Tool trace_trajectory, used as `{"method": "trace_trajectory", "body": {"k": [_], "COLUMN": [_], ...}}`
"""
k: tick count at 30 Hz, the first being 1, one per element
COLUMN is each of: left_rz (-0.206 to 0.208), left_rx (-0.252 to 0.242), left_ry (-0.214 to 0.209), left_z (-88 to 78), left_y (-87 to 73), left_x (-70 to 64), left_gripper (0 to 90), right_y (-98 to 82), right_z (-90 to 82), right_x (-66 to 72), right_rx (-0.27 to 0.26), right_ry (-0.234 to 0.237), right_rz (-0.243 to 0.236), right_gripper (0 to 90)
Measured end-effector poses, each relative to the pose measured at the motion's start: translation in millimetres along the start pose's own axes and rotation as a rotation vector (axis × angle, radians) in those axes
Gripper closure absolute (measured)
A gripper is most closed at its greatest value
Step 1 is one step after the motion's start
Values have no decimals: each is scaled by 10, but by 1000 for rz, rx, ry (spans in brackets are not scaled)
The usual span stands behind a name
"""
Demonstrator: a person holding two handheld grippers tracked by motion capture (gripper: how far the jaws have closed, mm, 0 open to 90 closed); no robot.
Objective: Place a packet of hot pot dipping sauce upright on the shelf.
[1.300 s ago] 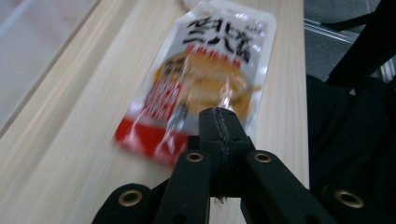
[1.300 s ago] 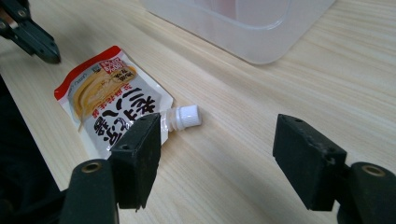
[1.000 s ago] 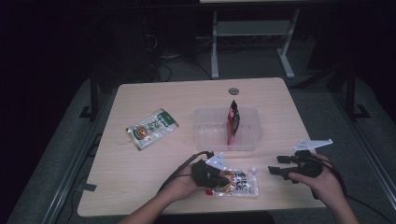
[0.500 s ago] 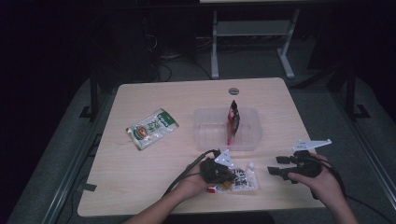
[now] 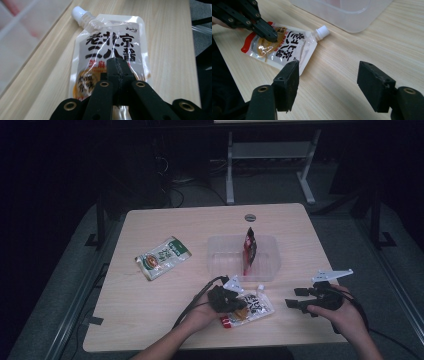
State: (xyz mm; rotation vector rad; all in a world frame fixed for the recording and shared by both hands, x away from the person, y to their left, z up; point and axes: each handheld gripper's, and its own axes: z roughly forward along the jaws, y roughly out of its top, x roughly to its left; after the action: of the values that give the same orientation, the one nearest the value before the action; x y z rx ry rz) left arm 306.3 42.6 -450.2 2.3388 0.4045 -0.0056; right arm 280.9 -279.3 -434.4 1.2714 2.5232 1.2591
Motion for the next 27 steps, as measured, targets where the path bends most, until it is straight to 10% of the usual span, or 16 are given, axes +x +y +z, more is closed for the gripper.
{"method": "trace_trajectory", "body": {"k": [12, 27], "left_rz": [-47, -39], "left_rx": [25, 112], "left_ry": [31, 11], "left_z": [-440, -249], "left_y": [-253, -335], "left_x": [3, 67], "left_gripper": [898, 898], "right_y": [7, 40], "right_z": [37, 203], "right_x": [28, 106], "right_rx": [10, 42], "right_ry": [11, 58], "right_rz": [6, 2], "right_gripper": [339, 339]}}
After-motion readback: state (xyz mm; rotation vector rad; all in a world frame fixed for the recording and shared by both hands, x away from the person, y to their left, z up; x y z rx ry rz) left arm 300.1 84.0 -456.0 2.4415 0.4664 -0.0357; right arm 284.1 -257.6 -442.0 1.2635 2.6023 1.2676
